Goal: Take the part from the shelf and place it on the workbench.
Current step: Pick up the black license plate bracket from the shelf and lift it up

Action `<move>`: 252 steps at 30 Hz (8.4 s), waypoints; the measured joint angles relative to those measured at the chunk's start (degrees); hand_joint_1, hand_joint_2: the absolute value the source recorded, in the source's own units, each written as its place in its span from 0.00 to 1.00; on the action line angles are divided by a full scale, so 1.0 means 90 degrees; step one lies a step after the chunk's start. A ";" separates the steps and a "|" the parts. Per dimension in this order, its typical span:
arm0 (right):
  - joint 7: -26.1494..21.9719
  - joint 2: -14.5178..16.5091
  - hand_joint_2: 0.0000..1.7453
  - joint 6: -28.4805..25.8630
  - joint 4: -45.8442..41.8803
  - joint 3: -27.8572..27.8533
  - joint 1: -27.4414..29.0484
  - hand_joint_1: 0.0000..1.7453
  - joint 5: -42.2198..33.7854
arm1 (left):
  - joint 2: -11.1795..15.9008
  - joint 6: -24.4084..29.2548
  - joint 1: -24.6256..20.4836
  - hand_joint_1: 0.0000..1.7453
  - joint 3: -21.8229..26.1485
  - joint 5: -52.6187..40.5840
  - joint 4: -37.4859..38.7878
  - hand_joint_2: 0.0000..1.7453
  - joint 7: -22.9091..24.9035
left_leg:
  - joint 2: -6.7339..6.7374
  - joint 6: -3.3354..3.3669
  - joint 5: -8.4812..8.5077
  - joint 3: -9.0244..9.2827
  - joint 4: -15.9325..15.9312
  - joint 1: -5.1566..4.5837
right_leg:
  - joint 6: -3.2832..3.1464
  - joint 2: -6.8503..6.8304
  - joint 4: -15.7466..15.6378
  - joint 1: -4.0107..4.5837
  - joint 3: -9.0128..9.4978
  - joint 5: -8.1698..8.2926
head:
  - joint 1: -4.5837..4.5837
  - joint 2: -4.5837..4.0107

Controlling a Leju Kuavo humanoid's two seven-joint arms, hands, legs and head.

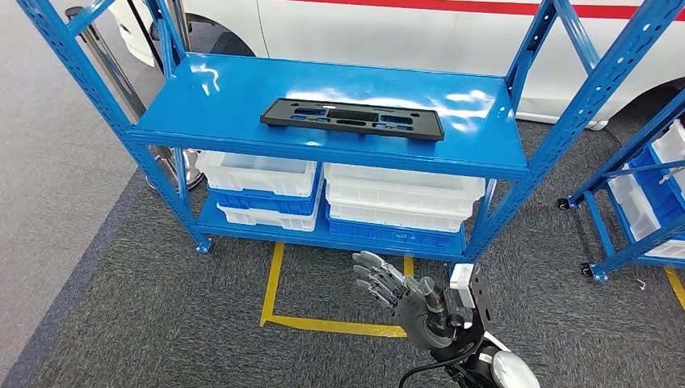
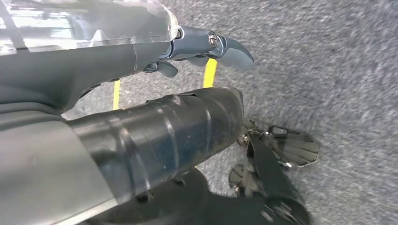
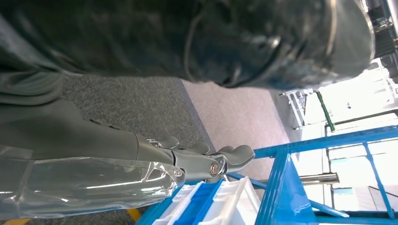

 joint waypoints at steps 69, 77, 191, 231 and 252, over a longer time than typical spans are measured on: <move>0.0057 0.0157 0.00 0.0229 0.0104 0.0008 -0.0116 0.00 -0.0056 | 0.0018 -0.0165 0.0107 0.00 -0.0019 -0.0029 0.0018 0.00 -0.0131 | -0.0010 0.0289 0.0074 0.0055 -0.0252 0.0008 | 0.0142 0.0113 0.0741 0.0043 0.0093 -0.0467 | -0.0068 0.0000; 0.0058 0.0160 0.00 0.0230 0.0126 0.0010 -0.0118 0.00 -0.0056 | 0.0014 -0.0165 0.0110 0.00 -0.0018 -0.0029 0.0018 0.00 -0.0133 | -0.0043 0.0250 -0.0391 0.0633 -0.0281 0.0009 | 0.0159 0.0107 0.0524 -0.0006 -0.0656 0.0092 | -0.0057 0.0000; 0.1078 0.0301 1.00 -0.2080 0.2773 0.2688 -0.3418 0.00 0.6956 | -0.0598 -0.1190 0.0737 0.00 -0.0817 0.2365 -0.2202 0.00 0.0497 | -0.0022 0.0260 0.0118 0.0012 -0.0266 -0.0027 | 0.0082 0.0133 0.0257 0.0047 -0.0222 -0.0156 | -0.0036 0.0000; 0.0711 0.0573 1.00 -0.1606 0.3349 0.3414 -0.4153 0.89 0.5973 | -0.0895 -0.0693 0.1348 0.00 -0.2280 0.5733 -0.3312 0.00 0.1488 | -0.0016 0.0232 0.0055 0.0111 -0.0277 -0.0011 | 0.0169 0.0117 0.0254 -0.0046 -0.0277 0.0061 | -0.0033 0.0000; 0.0713 0.0612 1.00 -0.1564 0.3338 0.3493 -0.4326 0.97 0.5929 | -0.0889 -0.0362 0.1840 0.00 -0.3682 0.6715 -0.3872 0.00 0.1790 | 0.0007 0.0238 0.0053 0.0132 -0.0268 -0.0009 | 0.0122 0.0156 0.0205 0.0023 -0.0222 -0.0049 | -0.0036 0.0000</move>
